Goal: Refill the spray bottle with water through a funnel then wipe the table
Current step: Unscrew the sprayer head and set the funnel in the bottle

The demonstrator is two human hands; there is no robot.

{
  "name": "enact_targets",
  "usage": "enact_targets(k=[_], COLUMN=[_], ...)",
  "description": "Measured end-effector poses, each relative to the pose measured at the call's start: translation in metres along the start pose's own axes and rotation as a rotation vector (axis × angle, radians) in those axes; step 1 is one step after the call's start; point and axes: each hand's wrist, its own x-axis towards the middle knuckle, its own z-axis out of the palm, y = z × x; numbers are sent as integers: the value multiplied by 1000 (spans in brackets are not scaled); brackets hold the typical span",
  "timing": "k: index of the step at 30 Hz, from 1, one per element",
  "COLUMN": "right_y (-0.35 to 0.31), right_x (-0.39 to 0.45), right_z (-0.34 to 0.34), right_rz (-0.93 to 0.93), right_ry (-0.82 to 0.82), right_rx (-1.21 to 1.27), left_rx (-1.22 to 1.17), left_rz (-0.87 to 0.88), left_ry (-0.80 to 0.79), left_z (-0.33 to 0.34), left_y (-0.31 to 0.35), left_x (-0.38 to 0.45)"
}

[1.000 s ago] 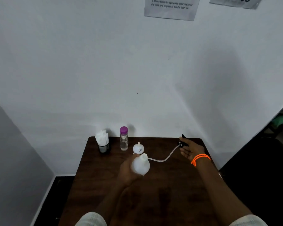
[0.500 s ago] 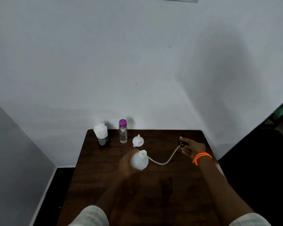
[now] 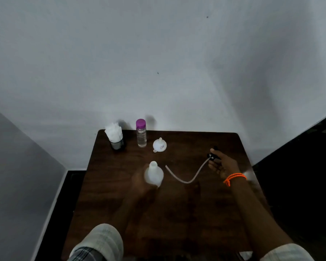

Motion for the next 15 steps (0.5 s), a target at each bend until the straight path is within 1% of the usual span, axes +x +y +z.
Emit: enact_targets(k=[2,4,5,9,11,13,15], right_y=[9,21,28,59,75,88,98], right_x=[12,26,33,54,61,66,69], right_z=[-3,-4,-3,6,16,27,37], right_rz=[12,27,23,-29,-58,-72,-94], right_ry=[10,30,37,64,57,44,32], right_rx=[-7,-59,-92,-201,-283,-381,-507], left_rx=[-13,-19,-15,-7,-28,-32,-26], left_rz=[-55,-150,-159,-70,-57,-54,-33], left_ry=[-14,-42,-53,-85,-92,-77,-123], left_z=[1,2,3,11,15,20,24], left_y=[-9,-15,-17,-21,-20,-22,-27], left_x=[-2,0,2,9,11,12,14])
